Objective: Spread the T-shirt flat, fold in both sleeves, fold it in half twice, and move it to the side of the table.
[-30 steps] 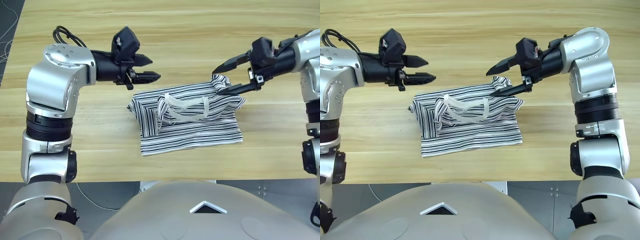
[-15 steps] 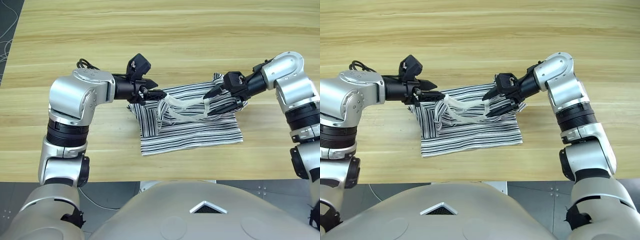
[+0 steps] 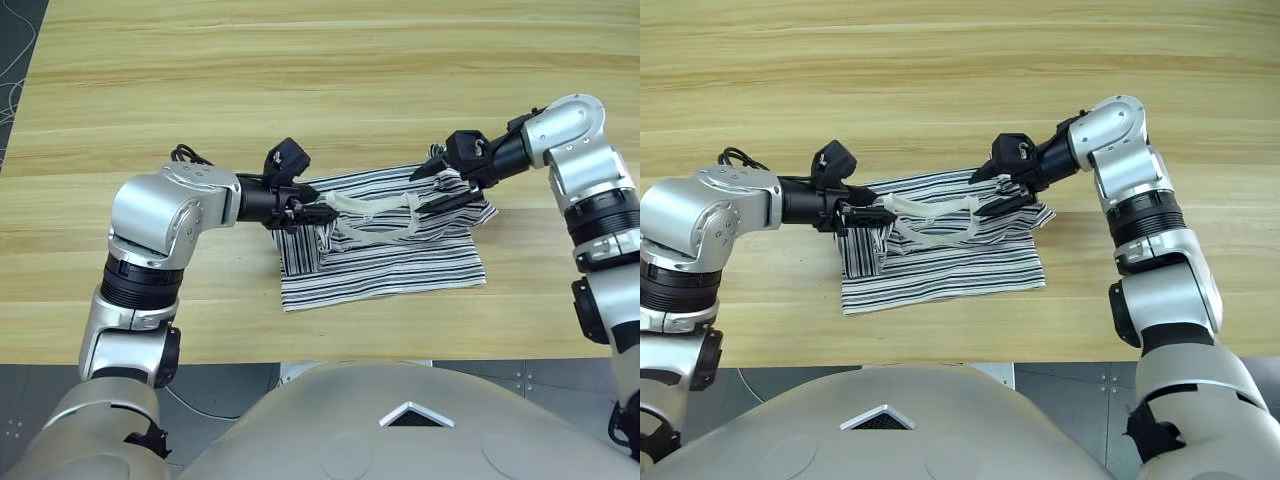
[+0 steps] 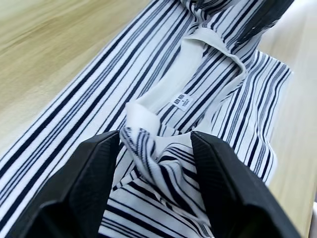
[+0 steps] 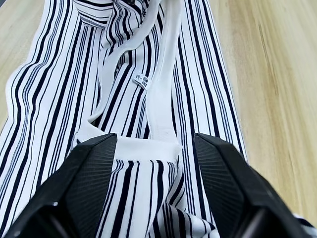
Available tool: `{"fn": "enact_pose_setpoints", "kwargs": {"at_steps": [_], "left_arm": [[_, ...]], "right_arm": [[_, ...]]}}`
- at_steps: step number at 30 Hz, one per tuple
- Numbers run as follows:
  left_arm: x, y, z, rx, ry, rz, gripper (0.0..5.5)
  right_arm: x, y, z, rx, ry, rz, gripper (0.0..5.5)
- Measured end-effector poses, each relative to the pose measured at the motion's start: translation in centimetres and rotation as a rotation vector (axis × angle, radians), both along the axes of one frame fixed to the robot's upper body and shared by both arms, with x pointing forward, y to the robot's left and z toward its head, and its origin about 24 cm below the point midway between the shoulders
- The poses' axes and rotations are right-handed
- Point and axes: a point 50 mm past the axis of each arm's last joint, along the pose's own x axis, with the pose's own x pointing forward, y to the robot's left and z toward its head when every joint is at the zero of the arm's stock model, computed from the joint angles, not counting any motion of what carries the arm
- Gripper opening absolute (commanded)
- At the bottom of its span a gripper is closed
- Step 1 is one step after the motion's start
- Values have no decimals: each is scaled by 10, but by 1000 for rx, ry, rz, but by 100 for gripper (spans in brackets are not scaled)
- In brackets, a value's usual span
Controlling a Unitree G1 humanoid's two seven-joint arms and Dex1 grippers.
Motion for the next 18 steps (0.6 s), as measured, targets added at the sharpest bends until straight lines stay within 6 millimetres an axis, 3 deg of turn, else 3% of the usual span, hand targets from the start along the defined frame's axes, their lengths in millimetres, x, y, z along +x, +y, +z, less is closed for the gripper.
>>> {"fn": "enact_pose_setpoints", "kwargs": {"at_steps": [18], "left_arm": [[-12,11,-19,29,64,67,264]], "right_arm": [[-4,3,-24,-65,32,24,288]]}}
